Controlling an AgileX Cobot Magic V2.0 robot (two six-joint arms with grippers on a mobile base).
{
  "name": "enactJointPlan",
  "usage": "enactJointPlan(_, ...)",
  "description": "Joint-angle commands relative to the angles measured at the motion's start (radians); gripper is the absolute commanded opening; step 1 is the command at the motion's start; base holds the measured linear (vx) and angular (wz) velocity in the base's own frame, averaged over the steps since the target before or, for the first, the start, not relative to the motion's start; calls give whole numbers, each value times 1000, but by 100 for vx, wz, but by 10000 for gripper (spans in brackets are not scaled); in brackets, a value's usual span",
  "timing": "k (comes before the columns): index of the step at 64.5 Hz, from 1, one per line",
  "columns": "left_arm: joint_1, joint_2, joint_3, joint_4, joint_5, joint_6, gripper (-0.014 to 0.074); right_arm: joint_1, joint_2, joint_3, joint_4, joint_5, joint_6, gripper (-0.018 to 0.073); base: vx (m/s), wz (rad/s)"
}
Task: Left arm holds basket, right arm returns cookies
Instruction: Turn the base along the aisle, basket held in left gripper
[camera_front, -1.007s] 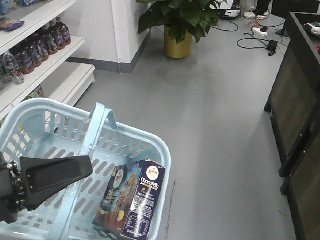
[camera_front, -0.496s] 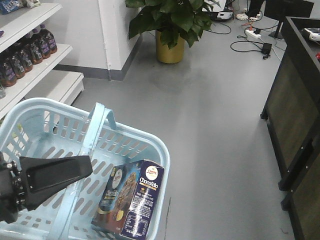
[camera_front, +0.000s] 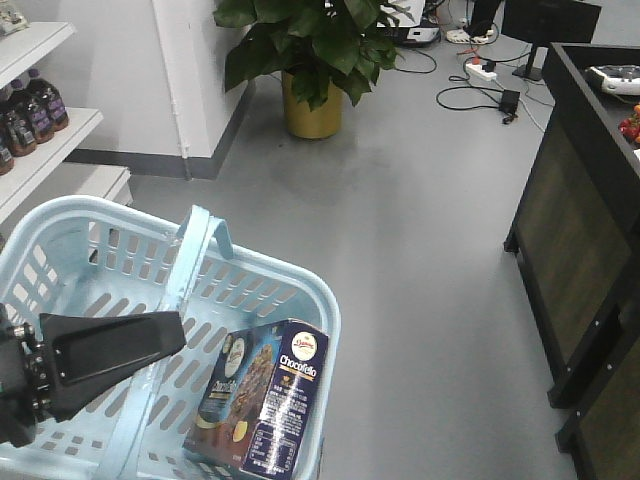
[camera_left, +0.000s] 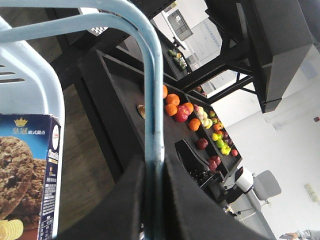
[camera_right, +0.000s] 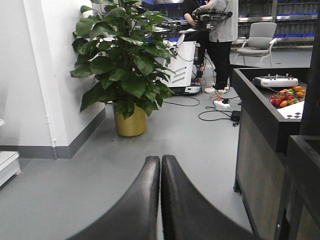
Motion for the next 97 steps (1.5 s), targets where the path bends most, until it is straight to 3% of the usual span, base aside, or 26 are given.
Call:
enactJointPlan(1, -4, -14, -31, -121, 27, 16, -7, -5, -10, 21, -11, -77, -9, -3, 25, -14)
enactJointPlan(97, -4, -14, -31, -121, 26, 16, -7, -5, -10, 21, -11, -77, -9, -3, 24, -5)
